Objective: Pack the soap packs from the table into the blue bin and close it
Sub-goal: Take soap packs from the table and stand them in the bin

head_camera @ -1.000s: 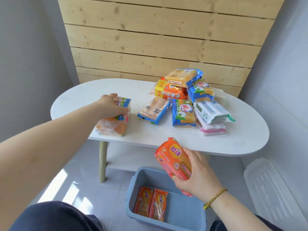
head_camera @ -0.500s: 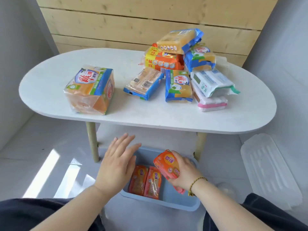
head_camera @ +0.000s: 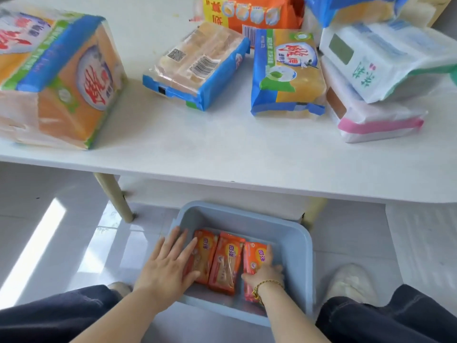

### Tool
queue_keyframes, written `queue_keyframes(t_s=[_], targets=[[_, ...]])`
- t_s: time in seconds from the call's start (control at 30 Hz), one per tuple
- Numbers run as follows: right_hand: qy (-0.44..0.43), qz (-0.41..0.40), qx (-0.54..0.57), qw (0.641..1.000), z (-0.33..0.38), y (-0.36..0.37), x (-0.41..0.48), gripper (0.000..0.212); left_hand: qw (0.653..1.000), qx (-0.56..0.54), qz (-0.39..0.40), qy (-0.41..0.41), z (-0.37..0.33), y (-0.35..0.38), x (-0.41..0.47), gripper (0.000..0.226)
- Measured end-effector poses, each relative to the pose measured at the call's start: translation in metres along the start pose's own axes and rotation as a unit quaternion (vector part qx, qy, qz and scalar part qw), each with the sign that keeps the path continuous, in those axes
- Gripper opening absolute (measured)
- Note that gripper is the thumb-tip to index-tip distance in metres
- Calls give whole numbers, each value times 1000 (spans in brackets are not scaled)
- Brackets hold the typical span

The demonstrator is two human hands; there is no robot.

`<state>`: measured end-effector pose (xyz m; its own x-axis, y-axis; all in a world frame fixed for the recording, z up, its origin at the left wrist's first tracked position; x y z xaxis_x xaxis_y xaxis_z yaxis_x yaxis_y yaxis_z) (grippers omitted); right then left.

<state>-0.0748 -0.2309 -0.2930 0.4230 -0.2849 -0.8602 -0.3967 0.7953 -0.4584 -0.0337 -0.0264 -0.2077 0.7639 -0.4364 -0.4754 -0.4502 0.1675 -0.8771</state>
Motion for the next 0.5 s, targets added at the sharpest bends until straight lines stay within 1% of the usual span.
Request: queue_keyframes(t_s=[0.03, 0.07, 0.13, 0.23, 0.33, 0.43, 0.5], targets=[[8, 4, 1, 1000, 1, 2, 5, 106, 1000, 4, 9, 5, -2, -3, 1, 77], [10, 8, -9, 1000, 3, 2, 9, 107, 1000, 15, -4, 11, -3, -3, 2, 81], [3, 24, -34, 999, 6, 4, 15, 112, 999, 38, -3, 29, -2, 2, 2, 83], [-9, 53, -33, 998, 11, 10, 17, 115, 999, 46, 9, 28, -3, 4, 3, 82], [-18, 73, -42, 996, 14, 12, 17, 112, 999, 38, 11, 20, -2, 4, 2, 81], [-34, 105, -39, 993, 15, 9, 13, 107, 999, 31, 35, 4, 0, 4, 4, 81], [-39, 125, -64, 989, 14, 6, 8, 102, 999, 13, 32, -13, 5, 6, 4, 85]])
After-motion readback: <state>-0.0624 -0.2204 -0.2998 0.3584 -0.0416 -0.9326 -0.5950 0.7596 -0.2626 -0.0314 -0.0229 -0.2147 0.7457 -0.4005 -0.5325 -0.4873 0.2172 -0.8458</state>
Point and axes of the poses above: each hand's wrist, its own x-axis towards the middle knuckle, its own y-axis out of the palm, z = x × y, the point moved 1 cm from there along x, towards the middle knuckle, and after that the axes turned 7 degrees about z, right-handed, at the moved point
